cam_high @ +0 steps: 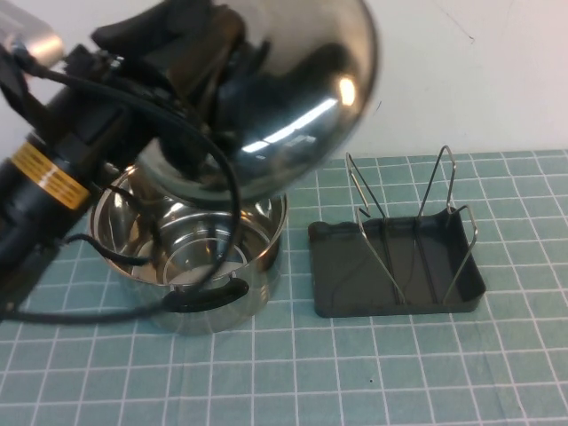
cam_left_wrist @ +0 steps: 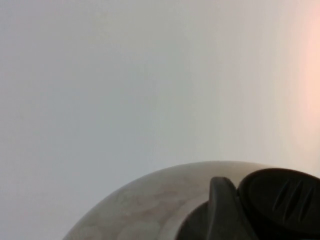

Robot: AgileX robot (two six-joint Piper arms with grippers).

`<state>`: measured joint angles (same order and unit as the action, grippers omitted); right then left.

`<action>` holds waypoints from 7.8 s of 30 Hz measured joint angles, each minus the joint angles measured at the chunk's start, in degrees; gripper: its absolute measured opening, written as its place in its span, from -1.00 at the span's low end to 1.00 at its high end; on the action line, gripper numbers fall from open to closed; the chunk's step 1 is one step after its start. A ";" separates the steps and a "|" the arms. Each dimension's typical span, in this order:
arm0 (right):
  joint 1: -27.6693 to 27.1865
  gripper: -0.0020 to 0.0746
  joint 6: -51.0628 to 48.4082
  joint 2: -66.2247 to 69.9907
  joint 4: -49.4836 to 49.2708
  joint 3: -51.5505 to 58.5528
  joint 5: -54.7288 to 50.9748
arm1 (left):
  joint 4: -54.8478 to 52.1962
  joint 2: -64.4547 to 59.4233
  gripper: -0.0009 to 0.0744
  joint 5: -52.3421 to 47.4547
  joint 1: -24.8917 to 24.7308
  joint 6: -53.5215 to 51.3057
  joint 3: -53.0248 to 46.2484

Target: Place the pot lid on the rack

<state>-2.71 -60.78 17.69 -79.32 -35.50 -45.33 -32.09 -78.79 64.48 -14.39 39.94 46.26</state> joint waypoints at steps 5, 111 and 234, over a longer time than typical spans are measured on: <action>0.00 -0.94 -0.85 7.70 -9.97 0.00 -8.08 | 2.28 0.24 -0.10 0.34 -9.55 -3.29 0.00; 7.32 -0.89 -11.23 80.59 -15.72 -28.02 -13.75 | -53.75 14.47 -0.97 -39.16 -10.81 51.75 -2.36; 5.11 -0.95 22.23 0.96 68.02 14.27 10.09 | 23.84 79.51 -0.98 -82.55 8.99 -19.78 -47.30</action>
<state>2.40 -38.55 18.65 -11.29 -21.23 -35.24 -8.25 0.72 -18.08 -5.41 20.15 -1.04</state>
